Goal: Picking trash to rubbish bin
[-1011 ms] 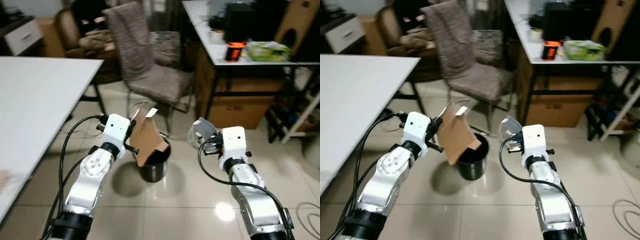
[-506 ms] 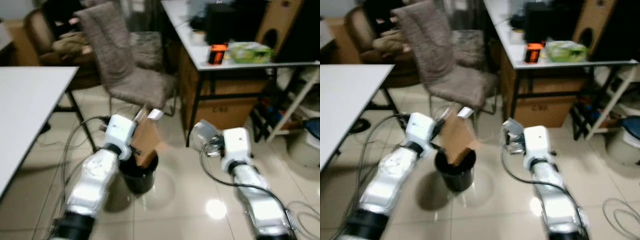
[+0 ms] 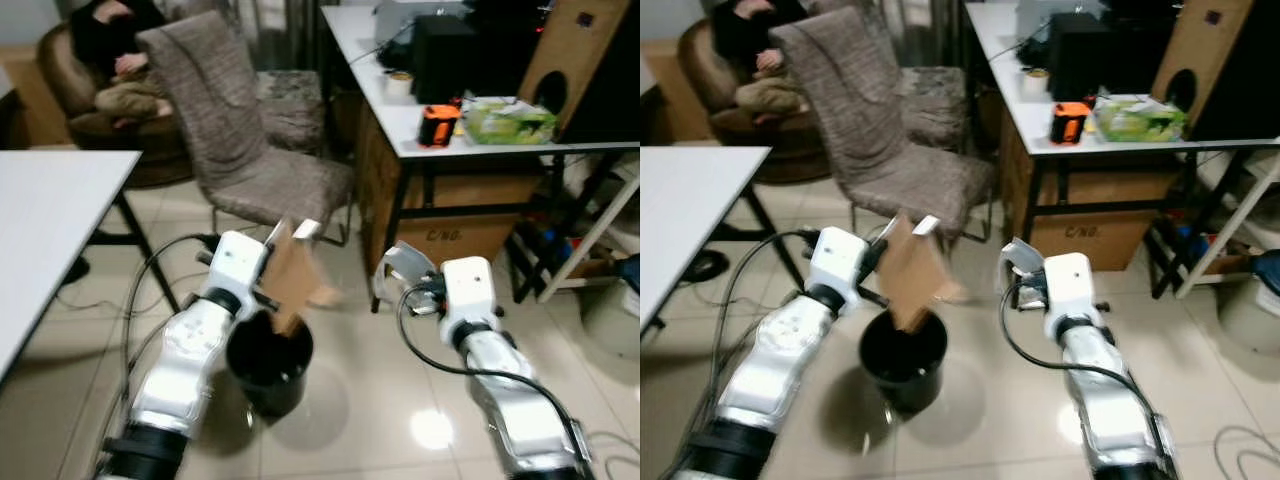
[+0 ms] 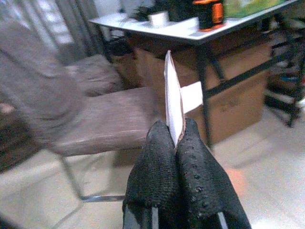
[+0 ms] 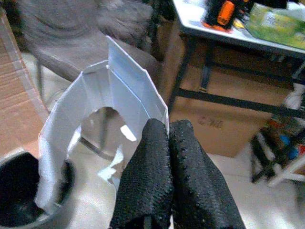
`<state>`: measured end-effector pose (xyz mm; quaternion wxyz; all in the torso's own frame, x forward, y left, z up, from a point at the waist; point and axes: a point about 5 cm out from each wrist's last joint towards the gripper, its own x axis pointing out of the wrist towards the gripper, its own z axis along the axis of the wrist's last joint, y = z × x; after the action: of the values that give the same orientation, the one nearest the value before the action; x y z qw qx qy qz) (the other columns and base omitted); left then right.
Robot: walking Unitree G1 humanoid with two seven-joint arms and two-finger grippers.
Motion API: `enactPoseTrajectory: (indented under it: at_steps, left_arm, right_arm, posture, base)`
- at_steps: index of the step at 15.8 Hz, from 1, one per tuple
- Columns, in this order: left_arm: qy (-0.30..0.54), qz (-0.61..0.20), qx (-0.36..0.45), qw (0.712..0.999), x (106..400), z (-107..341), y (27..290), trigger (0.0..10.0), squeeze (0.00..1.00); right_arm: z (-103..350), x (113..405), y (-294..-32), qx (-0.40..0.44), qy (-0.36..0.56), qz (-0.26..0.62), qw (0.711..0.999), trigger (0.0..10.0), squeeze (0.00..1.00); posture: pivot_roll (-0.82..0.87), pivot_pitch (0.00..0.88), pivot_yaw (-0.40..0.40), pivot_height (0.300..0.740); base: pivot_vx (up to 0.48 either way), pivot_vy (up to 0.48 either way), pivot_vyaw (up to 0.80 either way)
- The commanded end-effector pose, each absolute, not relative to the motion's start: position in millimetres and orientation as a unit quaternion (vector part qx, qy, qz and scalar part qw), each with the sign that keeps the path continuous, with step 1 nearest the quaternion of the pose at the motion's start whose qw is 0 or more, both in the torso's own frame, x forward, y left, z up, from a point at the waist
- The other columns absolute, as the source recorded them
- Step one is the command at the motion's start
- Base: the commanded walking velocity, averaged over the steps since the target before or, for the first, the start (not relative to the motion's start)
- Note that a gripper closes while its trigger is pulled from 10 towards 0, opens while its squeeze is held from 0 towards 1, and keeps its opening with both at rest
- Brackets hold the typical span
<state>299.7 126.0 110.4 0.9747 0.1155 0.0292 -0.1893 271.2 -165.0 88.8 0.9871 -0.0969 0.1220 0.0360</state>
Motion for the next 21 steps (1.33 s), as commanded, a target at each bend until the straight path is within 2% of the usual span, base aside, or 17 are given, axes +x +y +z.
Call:
enactPoseTrajectory:
  at_steps: [1,3,6,7,15,21]
  left_arm:
    - [0.027,-0.181,0.131,0.974,301.3,111.9,132.8,10.0,0.0]
    - [0.027,-0.181,0.136,0.974,301.6,111.6,133.4,10.0,0.0]
    - [0.026,-0.181,0.136,0.974,301.6,111.4,133.8,10.0,0.0]
    - [0.027,-0.181,0.136,0.974,301.6,111.1,133.6,10.0,0.0]
    - [0.038,-0.174,0.142,0.974,300.9,105.9,138.5,10.0,0.0]
    - [0.092,-0.17,0.169,0.966,297.6,82.8,141.2,10.0,0.0]
  right_arm:
    - [95.9,273.8,-160.7,-0.095,0.11,0.051,0.988,10.0,0.0]
    - [94.0,272.3,-156.8,-0.126,0.112,0.075,0.983,10.0,0.0]
    - [92.6,270.5,-156.9,-0.122,0.116,0.071,0.983,10.0,0.0]
    - [91.3,269.7,-159.1,-0.103,0.121,0.062,0.985,10.0,0.0]
    - [86.4,261.9,-155.7,-0.105,0.132,0.084,0.982,10.0,0.0]
    - [82.9,255.0,-155.5,-0.117,0.141,0.102,0.978,10.0,0.0]
  posture:
    - [-0.1,0.0,-0.013,0.74]
    - [-0.1,0.0,-0.015,0.74]
    - [-0.1,0.0,-0.016,0.74]
    - [-0.1,0.0,-0.014,0.74]
    - [-0.1,0.0,-0.012,0.74]
    - [-0.11,0.0,-0.002,0.74]
  base:
    - [0.412,0.0,0.0]
    - [0.412,0.0,0.4]
    - [0.414,0.0,0.8]
    - [0.409,0.0,0.0]
    - [0.405,0.0,0.0]
    - [0.0,0.0,0.0]
